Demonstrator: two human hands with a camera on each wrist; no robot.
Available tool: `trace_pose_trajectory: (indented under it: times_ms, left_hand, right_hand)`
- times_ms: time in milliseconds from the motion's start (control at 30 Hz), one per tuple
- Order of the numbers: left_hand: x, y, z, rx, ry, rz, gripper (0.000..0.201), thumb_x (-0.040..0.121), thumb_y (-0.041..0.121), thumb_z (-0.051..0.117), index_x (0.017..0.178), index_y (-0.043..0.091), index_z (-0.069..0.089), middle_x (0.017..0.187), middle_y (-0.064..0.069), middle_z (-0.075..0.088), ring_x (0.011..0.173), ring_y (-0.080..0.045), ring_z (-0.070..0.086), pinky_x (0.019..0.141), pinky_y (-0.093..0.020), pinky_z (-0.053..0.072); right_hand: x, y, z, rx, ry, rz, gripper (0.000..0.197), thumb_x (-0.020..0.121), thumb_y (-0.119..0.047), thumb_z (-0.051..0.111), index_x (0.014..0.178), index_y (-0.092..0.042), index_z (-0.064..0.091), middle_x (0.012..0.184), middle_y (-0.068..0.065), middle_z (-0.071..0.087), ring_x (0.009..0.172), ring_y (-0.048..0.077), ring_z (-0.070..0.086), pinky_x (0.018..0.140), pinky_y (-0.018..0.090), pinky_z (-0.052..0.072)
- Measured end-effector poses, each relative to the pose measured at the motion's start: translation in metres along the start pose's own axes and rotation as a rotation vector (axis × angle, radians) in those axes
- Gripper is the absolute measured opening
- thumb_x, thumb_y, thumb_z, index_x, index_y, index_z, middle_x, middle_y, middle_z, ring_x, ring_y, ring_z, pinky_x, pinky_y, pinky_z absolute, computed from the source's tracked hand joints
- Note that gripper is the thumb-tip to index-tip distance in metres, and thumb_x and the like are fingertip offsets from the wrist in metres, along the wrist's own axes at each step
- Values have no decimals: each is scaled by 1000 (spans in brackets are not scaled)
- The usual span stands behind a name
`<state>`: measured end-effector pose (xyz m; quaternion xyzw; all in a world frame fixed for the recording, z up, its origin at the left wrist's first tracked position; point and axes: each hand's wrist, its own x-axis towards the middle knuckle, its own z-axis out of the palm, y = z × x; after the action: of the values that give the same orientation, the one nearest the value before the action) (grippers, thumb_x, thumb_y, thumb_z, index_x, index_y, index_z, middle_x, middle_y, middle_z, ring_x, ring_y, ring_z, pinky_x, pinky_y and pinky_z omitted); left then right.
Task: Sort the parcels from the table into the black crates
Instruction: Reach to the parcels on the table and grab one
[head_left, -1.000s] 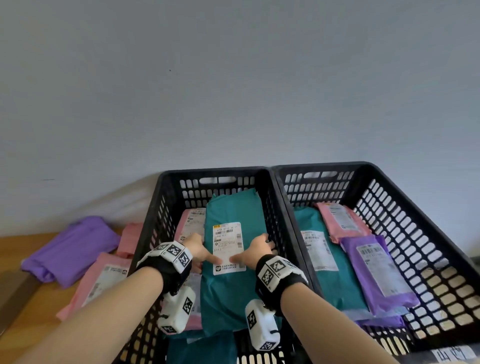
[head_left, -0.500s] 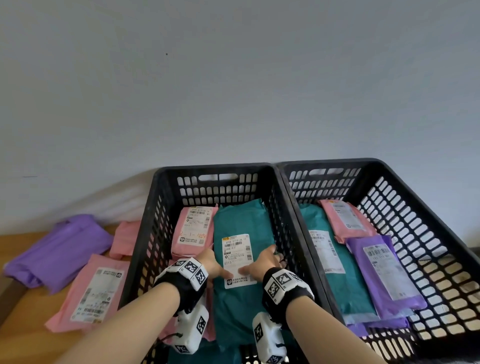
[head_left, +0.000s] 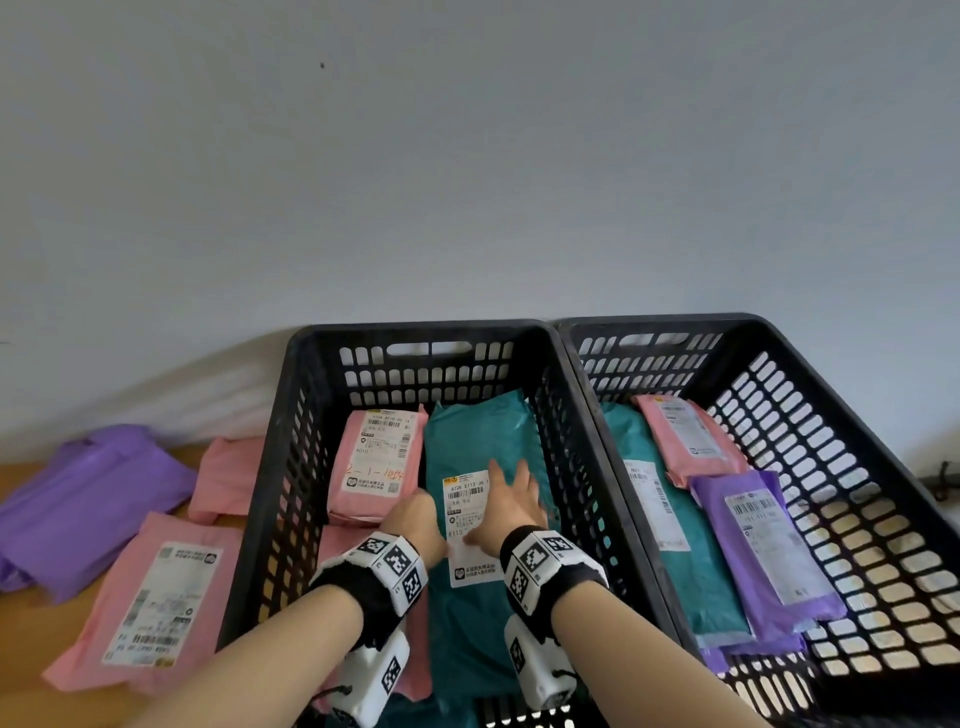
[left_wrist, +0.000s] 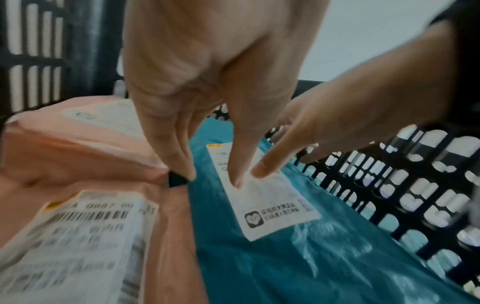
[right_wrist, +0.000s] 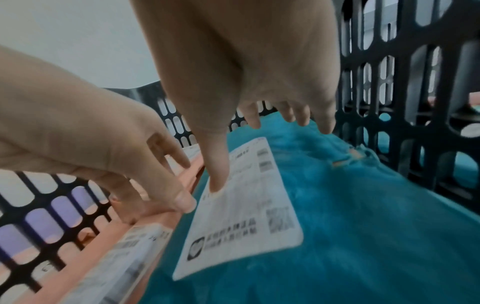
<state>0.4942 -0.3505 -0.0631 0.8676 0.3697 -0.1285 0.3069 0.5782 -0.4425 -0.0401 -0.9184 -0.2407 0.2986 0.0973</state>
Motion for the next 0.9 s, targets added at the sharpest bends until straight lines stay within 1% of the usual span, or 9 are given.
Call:
trace_pose_trajectory:
  times_ms: [67,100,167,233,300,400,567,700,900]
  left_hand:
    - [4,4,-1,140,75,99,76,70,23,80,132,9,38,129,-10,45,123,-27,45,97,-37,46]
    - [4,6,-1,220,73,148,92,70,27,80,142,9,25,141,-11,32,132,-29,32,105,-39,39]
    - [6,11,-4,321,0,201,114,71,31,80,151,14,1,156,-13,1,145,-30,4,116,-45,18]
    - [12,14,-3,335,-87,199,124,68,37,81,151,18,-9,157,-10,-18,145,-27,-13,117,-49,0]
    - [19,14,1,355,-161,200,130,64,46,82,151,21,-13,155,-8,-26,144,-25,-20,116,-50,-6]
    - [27,10,9,425,-208,195,130,64,57,77,150,24,-14,154,-7,-28,143,-26,-22,117,-51,-8]
    - [37,5,13,466,-225,183,131,59,70,72,150,29,-12,158,-5,-14,144,-29,-18,114,-53,-14]
    - [42,4,16,482,-223,189,131,58,70,72,150,28,-12,159,-6,-13,145,-28,-17,112,-52,-17]
    - [36,5,20,477,-205,178,129,62,67,72,150,27,-14,158,-7,-14,145,-28,-16,110,-51,-19]
  right_hand:
    - [7,0,-6,-39,-41,-11,112,73,-26,81,152,-27,2,157,10,-17,146,30,-9,117,50,12]
    - [12,0,-8,-56,-69,-10,115,72,-27,82,152,-29,0,157,10,-21,146,31,-11,117,51,11]
    - [20,0,-11,-76,-122,0,119,70,-26,83,152,-31,-3,156,8,-26,146,32,-14,116,54,10]
    - [29,1,-12,-76,-153,13,123,68,-25,84,152,-32,-5,156,7,-27,145,33,-15,116,55,9]
    - [38,3,-10,-66,-174,25,124,68,-24,85,151,-33,-7,156,6,-26,145,33,-15,116,54,8]
    - [48,7,-3,-71,-211,25,126,67,-25,85,151,-32,-8,155,5,-28,144,33,-19,116,52,3]
    - [60,10,1,-57,-263,36,126,67,-25,85,151,-35,-9,154,3,-32,143,33,-22,116,54,4]
    - [66,10,3,-53,-267,42,128,64,-25,87,151,-36,-7,155,2,-30,144,33,-20,116,55,7]
    - [64,15,8,-40,-212,19,128,62,-25,88,151,-37,-3,156,1,-27,145,32,-18,117,53,6]
